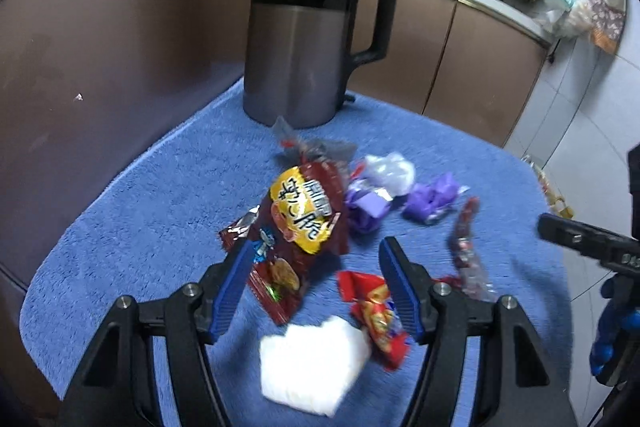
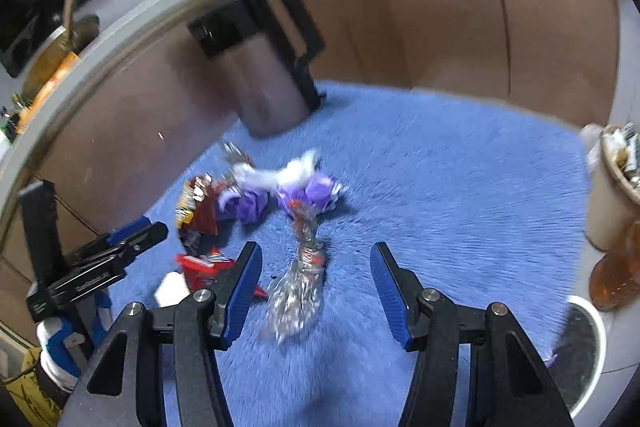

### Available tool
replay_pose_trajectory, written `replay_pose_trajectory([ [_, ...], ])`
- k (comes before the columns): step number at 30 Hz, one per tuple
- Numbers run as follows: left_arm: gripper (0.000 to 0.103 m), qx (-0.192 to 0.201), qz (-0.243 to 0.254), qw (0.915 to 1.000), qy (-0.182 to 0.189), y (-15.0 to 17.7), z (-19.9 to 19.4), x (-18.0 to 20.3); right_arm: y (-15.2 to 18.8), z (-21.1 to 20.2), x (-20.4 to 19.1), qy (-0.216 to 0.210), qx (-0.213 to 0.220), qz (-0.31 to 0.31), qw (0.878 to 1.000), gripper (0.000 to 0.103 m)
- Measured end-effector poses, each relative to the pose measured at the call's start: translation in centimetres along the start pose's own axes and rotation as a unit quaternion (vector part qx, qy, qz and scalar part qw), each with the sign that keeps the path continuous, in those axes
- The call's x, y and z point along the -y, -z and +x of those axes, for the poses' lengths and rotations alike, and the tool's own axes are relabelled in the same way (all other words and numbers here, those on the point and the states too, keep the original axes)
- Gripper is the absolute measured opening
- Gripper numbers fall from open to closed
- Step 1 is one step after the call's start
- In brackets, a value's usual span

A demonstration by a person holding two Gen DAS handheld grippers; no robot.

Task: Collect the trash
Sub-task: 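Grasp the yellow snack bag with the left tool while the right tool grasps the plastic bottle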

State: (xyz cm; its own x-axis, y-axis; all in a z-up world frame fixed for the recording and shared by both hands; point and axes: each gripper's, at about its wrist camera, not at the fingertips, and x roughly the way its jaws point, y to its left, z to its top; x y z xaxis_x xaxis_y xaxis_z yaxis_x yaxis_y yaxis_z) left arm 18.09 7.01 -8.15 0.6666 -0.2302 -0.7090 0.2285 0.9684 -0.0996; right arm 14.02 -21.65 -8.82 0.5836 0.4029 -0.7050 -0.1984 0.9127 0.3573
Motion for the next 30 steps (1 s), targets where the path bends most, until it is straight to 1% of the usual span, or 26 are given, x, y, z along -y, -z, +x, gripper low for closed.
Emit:
replay_pose_trajectory([
  [3, 0.063, -0.011, 0.006, 0.9999, 0.001, 0.0, 2.0, 0.1, -0.2, 3.4, 0.1, -0.002, -0.026, 0.0, 1.0, 0.054],
  [7, 0.062, -0.022, -0.003, 0.9997, 0.006, 0.0, 3.8, -0.5, -0.2, 6.0, -0.5, -0.002, -0.047, -0.01, 0.999, 0.054],
  [8, 0.057, -0.021, -0.007, 0.9997, 0.006, 0.1, 3.9, -0.7, -0.2, 6.3, -0.6, -0.002, -0.049, -0.012, 0.999, 0.053],
  [9, 0.047, -0.022, -0.011, 0.9997, 0.007, 0.1, 4.1, -1.0, -0.2, 6.5, -0.7, -0.003, -0.05, -0.015, 0.999, 0.049],
  [12, 0.034, -0.028, -0.038, 0.9987, 0.017, 0.1, 4.5, -2.3, 0.0, 7.1, -1.0, -0.001, -0.057, -0.026, 0.998, 0.042],
  [13, 0.032, -0.028, -0.046, 0.9984, 0.02, 0.1, 4.5, -2.6, 0.1, 7.2, -1.1, -0.001, -0.058, -0.029, 0.998, 0.04],
  [14, 0.027, -0.028, -0.053, 0.9979, 0.024, 0.2, 4.4, -3.0, 0.1, 7.3, -1.2, -0.001, -0.06, -0.031, 0.998, 0.034],
  [15, 0.025, -0.027, -0.057, 0.9977, 0.026, 0.3, 4.4, -3.2, 0.2, 7.4, -1.2, -0.001, -0.061, -0.033, 0.998, 0.031],
  [17, 0.022, -0.024, -0.068, 0.9969, 0.032, 0.5, 4.0, -3.9, 0.3, 7.3, -1.2, -0.001, -0.061, -0.036, 0.997, 0.02],
  [25, 0.02, -0.005, -0.113, 0.9911, 0.071, 1.3, 0.6, -6.3, 1.1, 5.5, -1.2, 0.0, -0.045, -0.033, 0.998, 0.018],
  [30, 0.02, 0.011, -0.116, 0.991, 0.067, 1.7, -2.0, -7.0, 1.1, 3.1, -1.2, -0.004, -0.02, -0.023, 1.0, 0.018],
])
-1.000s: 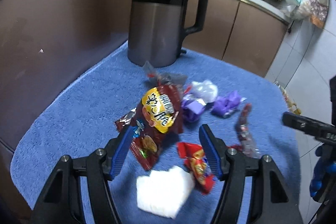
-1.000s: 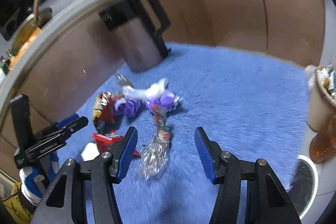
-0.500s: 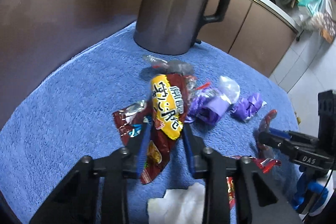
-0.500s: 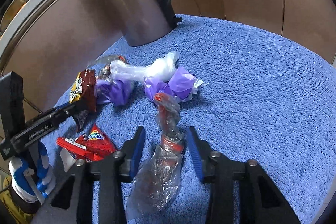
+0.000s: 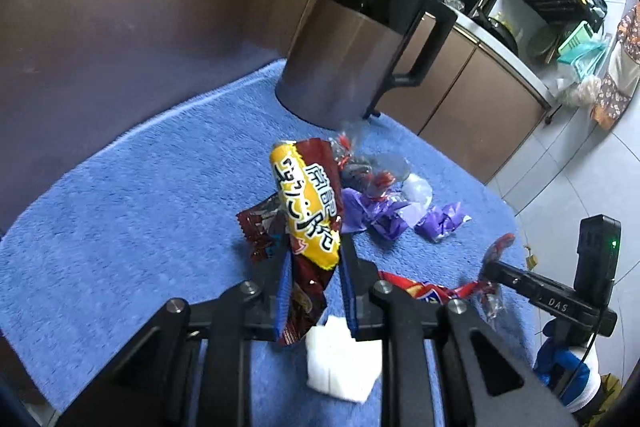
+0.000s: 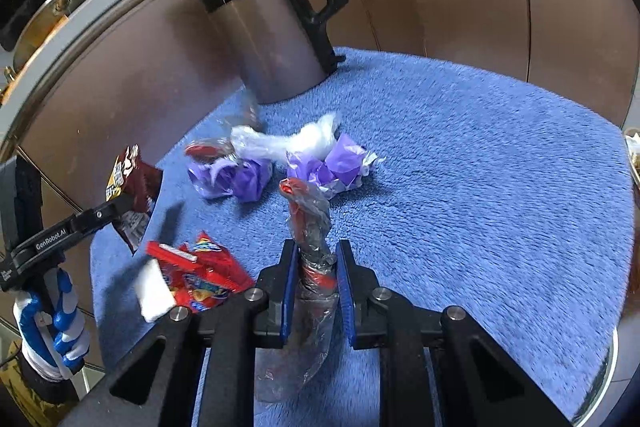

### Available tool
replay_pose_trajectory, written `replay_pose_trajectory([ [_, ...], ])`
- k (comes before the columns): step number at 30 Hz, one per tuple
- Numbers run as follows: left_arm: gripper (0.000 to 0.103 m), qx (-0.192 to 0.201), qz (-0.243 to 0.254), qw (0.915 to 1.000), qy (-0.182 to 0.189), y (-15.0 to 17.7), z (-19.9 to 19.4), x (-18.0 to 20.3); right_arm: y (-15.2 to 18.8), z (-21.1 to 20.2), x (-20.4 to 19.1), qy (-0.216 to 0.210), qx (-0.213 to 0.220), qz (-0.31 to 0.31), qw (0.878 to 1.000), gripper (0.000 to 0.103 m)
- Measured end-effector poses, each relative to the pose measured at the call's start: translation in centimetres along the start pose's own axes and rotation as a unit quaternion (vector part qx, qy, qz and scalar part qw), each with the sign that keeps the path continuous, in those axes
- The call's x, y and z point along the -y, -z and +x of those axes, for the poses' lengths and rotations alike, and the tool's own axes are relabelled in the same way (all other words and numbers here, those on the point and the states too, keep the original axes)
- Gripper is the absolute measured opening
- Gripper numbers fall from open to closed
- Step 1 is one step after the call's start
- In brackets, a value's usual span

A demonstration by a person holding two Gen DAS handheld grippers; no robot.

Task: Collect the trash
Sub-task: 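Grasp the yellow snack bag with the left tool while the right tool grasps the plastic bottle, then carry the snack bag and plastic bottle to the bin and release both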

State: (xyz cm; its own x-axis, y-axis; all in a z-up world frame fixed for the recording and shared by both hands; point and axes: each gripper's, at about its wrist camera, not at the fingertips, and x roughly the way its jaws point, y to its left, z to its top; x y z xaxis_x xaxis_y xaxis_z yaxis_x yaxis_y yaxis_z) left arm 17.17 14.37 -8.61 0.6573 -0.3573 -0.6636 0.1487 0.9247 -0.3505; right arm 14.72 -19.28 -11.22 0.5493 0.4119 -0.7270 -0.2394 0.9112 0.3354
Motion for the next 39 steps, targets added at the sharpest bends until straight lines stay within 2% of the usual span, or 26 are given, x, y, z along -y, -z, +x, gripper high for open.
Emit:
replay_pose_trajectory([
  [9, 0.02, 0.03, 0.016, 0.9993, 0.011, 0.9, -5.0, 2.1, 1.3, -5.1, -0.5, -0.001, 0.039, 0.003, 0.999, 0.018],
  [17, 0.02, 0.032, 0.051, 0.997, 0.049, 2.8, -7.4, 7.3, 3.0, -10.5, 0.0, 0.015, 0.076, 0.005, 0.997, 0.018],
  [26, 0.02, 0.001, 0.103, 0.9899, 0.097, 5.1, -5.8, 15.7, 5.3, -16.0, 2.9, 0.065, 0.105, 0.008, 0.992, 0.018],
  [33, 0.02, -0.037, 0.16, 0.9775, 0.132, 7.5, -2.5, 23.3, 8.0, -18.3, 7.8, 0.1, 0.112, 0.056, 0.987, 0.018],
  [39, 0.02, -0.07, 0.206, 0.9627, 0.16, 9.6, 0.7, 29.7, 9.8, -19.1, 11.4, 0.131, 0.106, 0.082, 0.982, 0.018],
])
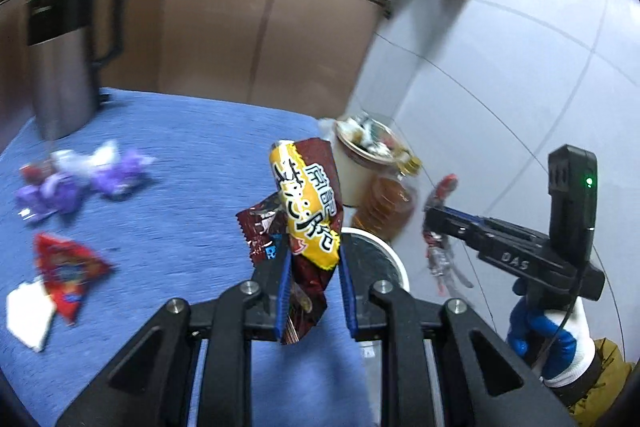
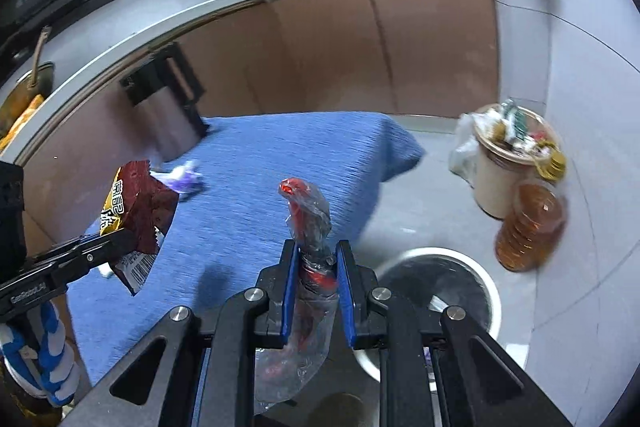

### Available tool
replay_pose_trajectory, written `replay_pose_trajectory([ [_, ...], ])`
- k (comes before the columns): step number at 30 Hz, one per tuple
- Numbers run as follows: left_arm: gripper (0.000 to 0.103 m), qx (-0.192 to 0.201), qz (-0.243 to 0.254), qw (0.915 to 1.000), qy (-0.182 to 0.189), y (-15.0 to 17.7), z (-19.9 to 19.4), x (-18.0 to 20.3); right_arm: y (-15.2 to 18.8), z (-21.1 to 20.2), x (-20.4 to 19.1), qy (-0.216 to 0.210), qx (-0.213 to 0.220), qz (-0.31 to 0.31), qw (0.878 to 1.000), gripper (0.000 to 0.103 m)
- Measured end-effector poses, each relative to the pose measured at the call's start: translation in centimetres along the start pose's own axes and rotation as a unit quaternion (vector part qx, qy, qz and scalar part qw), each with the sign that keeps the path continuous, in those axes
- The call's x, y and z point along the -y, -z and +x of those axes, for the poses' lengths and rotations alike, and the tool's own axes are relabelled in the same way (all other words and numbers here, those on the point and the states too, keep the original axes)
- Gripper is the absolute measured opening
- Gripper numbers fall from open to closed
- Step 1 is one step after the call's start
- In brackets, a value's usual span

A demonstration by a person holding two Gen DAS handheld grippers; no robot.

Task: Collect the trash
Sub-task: 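Carry the snack bag and plastic bottle to the bin and release both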

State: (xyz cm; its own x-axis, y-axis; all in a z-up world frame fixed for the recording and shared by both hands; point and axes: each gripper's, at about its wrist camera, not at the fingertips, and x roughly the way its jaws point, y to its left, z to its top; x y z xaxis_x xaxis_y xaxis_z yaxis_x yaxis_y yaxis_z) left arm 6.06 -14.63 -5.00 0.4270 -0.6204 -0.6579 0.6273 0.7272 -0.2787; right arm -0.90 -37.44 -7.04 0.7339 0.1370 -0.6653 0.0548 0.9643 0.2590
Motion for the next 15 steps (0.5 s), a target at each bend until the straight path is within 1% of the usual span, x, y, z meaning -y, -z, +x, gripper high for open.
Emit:
replay_pose_trajectory([
  [5, 0.021, -0.029, 0.033, 0.9989, 0.017, -1.1, 4.7, 3.9, 1.0, 0.7, 3.8, 0.024, -0.008, 0.031, 0.999, 0.018],
  [11, 0.022, -0.056, 0.048, 0.9968, 0.03, -1.8, 10.1, 6.4, 2.7, 2.7, 8.0, 0.041, -0.03, 0.067, 0.996, 0.02],
  [13, 0.03, -0.065, 0.053, 0.996, 0.03, -1.9, 11.5, 6.9, 3.1, 3.6, 9.2, 0.046, -0.038, 0.078, 0.995, 0.02],
  [15, 0.04, -0.071, 0.053, 0.9956, 0.03, -2.1, 13.0, 7.2, 3.3, 4.3, 10.1, 0.052, -0.044, 0.082, 0.994, 0.021],
])
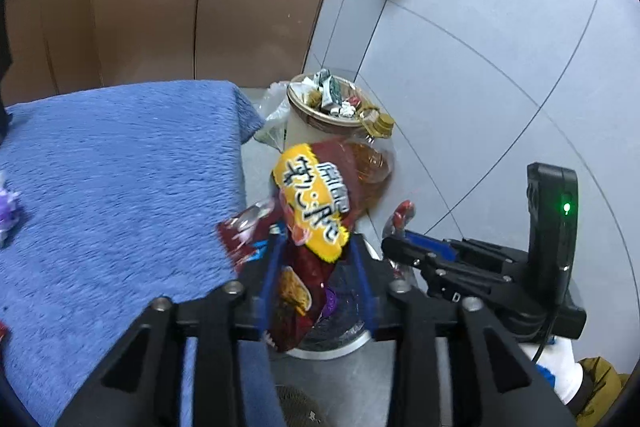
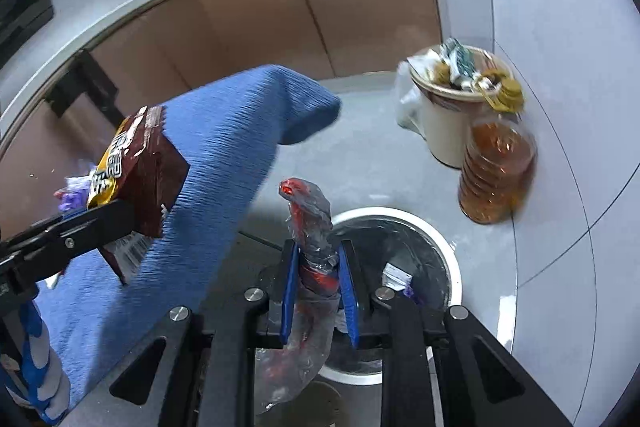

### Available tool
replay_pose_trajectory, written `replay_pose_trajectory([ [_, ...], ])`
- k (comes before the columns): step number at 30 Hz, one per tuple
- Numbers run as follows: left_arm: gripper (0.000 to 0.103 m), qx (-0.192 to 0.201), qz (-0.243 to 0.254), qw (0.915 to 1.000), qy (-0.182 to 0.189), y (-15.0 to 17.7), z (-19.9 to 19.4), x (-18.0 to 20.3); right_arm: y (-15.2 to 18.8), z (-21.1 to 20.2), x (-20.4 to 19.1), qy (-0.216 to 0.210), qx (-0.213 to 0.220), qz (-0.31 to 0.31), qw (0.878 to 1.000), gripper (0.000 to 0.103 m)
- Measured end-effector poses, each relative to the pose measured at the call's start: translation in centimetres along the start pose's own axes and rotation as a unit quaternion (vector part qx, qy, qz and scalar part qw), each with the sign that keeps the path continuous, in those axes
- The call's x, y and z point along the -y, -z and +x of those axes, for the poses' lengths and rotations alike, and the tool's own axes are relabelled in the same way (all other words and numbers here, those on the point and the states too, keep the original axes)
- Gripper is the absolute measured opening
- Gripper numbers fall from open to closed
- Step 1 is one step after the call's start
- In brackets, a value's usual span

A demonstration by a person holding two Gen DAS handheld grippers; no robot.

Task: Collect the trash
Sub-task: 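Carry the snack bag and plastic bottle to the bin and release both, then move both tools back over the table toward the remaining wrappers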

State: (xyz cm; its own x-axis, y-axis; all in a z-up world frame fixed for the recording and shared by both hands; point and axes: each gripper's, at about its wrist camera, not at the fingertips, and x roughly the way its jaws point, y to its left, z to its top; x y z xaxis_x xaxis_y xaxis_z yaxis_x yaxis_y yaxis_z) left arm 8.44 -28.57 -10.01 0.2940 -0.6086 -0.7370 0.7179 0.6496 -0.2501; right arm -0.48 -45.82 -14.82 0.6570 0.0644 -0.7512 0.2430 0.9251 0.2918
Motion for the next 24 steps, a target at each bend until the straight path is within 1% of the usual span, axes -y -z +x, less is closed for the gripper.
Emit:
replay_pose_trajectory([
  [1, 0.041, -0.003, -0.001, 1.0, 0.002, -0.2, 0.7, 0.1, -0.1, 0.5, 0.5, 0.005, -0.003, 0.002, 1.0, 0.022],
  [3, 0.049, -0.009, -0.006, 0.9999, 0.004, -0.5, 1.7, 0.1, -0.1, 1.1, 1.0, 0.012, -0.007, 0.004, 1.0, 0.028],
  [6, 0.051, -0.013, -0.01, 0.9999, 0.002, -1.2, 3.1, 0.3, -0.3, 1.8, 1.8, 0.022, -0.009, 0.007, 1.0, 0.035],
  [9, 0.051, -0.009, -0.011, 0.9999, 0.004, -1.1, 2.7, 0.3, -0.4, 1.9, 2.2, 0.024, -0.008, 0.012, 1.0, 0.035],
  [12, 0.051, 0.001, -0.007, 1.0, -0.004, -0.9, 1.6, 0.1, -0.6, 1.5, 1.9, 0.028, -0.003, 0.008, 1.0, 0.035],
  [15, 0.051, 0.017, -0.007, 0.9997, -0.016, -0.7, 0.0, 0.0, -0.9, 0.3, 0.6, 0.03, 0.01, -0.008, 0.999, 0.036],
  [20, 0.051, 0.053, -0.008, 0.9979, -0.037, 0.4, -4.1, -0.8, -1.4, -2.3, -2.3, 0.022, 0.039, -0.037, 0.998, 0.039],
  [24, 0.051, 0.081, -0.006, 0.9949, -0.061, 1.4, -7.4, -1.6, -1.7, -4.4, -4.8, 0.009, 0.061, -0.056, 0.997, 0.041],
])
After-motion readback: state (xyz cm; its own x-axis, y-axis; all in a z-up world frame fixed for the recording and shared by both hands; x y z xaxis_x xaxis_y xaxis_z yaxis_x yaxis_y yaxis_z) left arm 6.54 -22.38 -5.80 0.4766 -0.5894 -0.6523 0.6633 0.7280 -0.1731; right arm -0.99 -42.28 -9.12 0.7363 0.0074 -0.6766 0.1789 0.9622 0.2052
